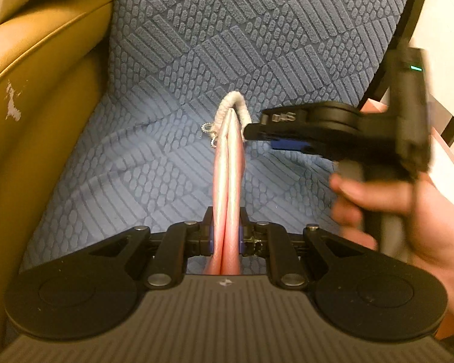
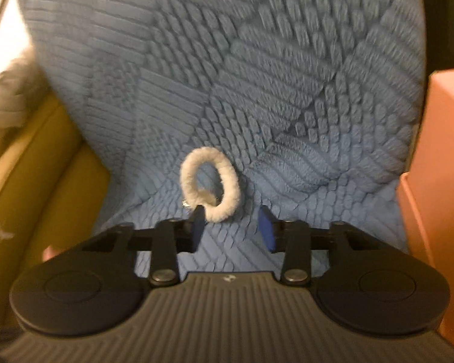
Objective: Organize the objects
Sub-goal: 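Release the bag with the right gripper and grasp the white fluffy ring, then lift the ring with the right gripper toward the bag in the left gripper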
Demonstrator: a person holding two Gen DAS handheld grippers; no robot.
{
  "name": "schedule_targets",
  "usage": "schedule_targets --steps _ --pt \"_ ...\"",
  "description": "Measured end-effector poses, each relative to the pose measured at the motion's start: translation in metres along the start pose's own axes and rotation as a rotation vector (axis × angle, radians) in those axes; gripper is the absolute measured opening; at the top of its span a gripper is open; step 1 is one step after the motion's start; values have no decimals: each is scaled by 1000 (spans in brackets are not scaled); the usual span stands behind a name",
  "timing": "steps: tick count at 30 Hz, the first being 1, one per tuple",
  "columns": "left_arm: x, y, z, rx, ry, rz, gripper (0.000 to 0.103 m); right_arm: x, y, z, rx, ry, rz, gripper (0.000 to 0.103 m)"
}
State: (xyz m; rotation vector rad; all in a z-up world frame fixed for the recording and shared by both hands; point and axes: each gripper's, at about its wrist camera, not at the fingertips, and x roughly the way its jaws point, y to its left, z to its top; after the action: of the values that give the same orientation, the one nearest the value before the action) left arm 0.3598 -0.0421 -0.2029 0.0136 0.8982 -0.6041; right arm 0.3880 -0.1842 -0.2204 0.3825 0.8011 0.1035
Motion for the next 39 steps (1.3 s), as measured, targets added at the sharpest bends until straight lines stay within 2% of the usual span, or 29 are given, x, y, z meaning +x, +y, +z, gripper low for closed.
schedule_targets --steps 5,7,13,21,29,39 --pt "3 1 -1 1 6 4 16 25 -5 9 55 10 12 34" --pt "3 2 -1 2 6 7 16 32 -3 11 38 18 14 31" --pt "6 1 -1 -3 9 3 16 41 0 13 14 18 -6 13" --pt "3 4 0 -26 3 -10 16 31 4 11 18 -2 2 11" --pt "2 5 2 -40 2 -16 16 1 14 2 18 -11 4 11" --pt "0 4 1 -50 19 -45 16 -46 17 -20 65 47 -36 11"
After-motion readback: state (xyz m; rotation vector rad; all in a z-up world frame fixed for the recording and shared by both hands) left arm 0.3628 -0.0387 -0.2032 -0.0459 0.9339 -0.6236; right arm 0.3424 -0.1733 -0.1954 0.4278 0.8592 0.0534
